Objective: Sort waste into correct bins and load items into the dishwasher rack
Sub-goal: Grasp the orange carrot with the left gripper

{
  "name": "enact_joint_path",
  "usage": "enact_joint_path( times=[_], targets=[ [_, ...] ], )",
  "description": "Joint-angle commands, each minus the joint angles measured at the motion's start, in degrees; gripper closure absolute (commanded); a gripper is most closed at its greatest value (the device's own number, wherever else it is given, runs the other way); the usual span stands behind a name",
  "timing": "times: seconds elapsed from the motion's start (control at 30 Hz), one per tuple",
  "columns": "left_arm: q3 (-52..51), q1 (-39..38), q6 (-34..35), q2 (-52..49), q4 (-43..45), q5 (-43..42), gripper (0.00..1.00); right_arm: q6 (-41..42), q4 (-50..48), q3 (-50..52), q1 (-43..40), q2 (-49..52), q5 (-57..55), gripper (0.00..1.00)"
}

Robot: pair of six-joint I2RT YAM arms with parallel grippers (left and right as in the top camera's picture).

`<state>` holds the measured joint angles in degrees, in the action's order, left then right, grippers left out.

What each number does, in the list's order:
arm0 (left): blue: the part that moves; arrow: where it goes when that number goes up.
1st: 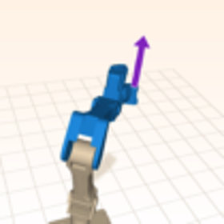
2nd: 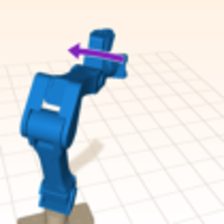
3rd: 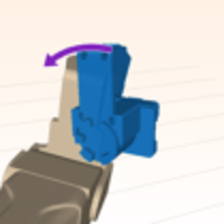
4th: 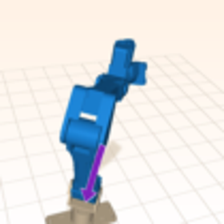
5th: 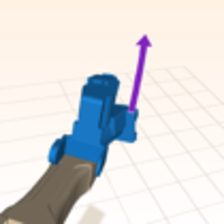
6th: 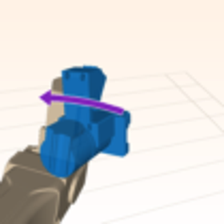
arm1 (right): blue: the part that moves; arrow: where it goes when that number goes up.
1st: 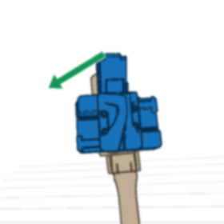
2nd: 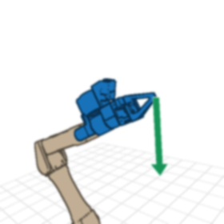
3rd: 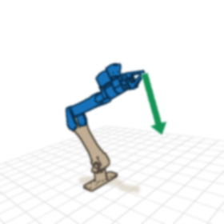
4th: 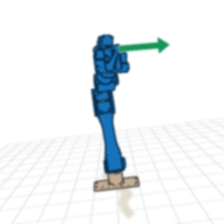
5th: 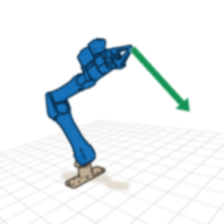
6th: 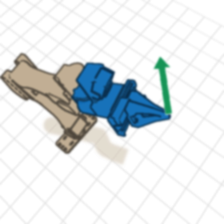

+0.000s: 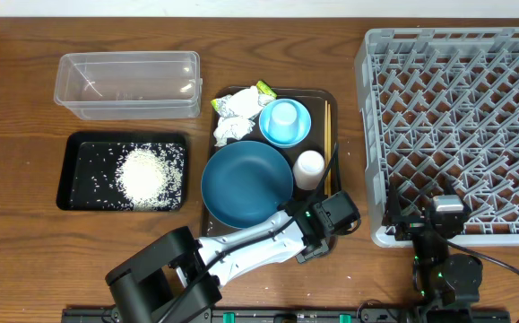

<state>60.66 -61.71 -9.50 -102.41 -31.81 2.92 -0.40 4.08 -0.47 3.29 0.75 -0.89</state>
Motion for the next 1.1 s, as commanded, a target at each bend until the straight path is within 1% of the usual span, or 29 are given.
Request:
enact_joint_path(
  times=[0.0,0.27,0.47,0.53,0.67,0.8,0.97,1.07],
  targets=[
    [-0.57,-0.04,-1.01,-0.59,0.02,-0.57,0.35,0.79,0.17,0.15,-0.63,-0.09,-0.15,0.01],
    [-0.61,-0.02,-1.01,-0.98,0.26,-0.57,0.35,0.79,0.17,0.15,-0.63,-0.09,-0.15,0.01],
    [-0.61,-0.02,-0.98,-3.98,0.24,-0.57,0.37,0.79,0.17,0.15,-0.63,-0.09,-0.15,0.01],
    [-0.61,-0.02,-0.96,-4.90,0.24,-0.59,0.41,0.79,0.17,0.15,-0.63,-0.09,-0.15,0.01],
    [-0.55,-0.02,-0.96,-5.05,0.28,-0.57,0.42,0.79,0.17,0.15,-0.63,-0.09,-0.15,0.01],
    [-0.52,-0.02,-0.96,-5.05,0.52,-0.55,0.52,0.79,0.17,0.15,-0.63,-0.09,-0.17,0.01],
    [-0.17,-0.02,-0.96,-5.05,0.48,-0.55,0.57,0.79,0.17,0.15,-0.63,-0.09,-0.15,0.01],
    [0.44,-0.02,-0.72,-4.59,0.44,-0.57,0.63,0.79,0.17,0.15,-0.63,-0.09,-0.15,0.01]
  ],
)
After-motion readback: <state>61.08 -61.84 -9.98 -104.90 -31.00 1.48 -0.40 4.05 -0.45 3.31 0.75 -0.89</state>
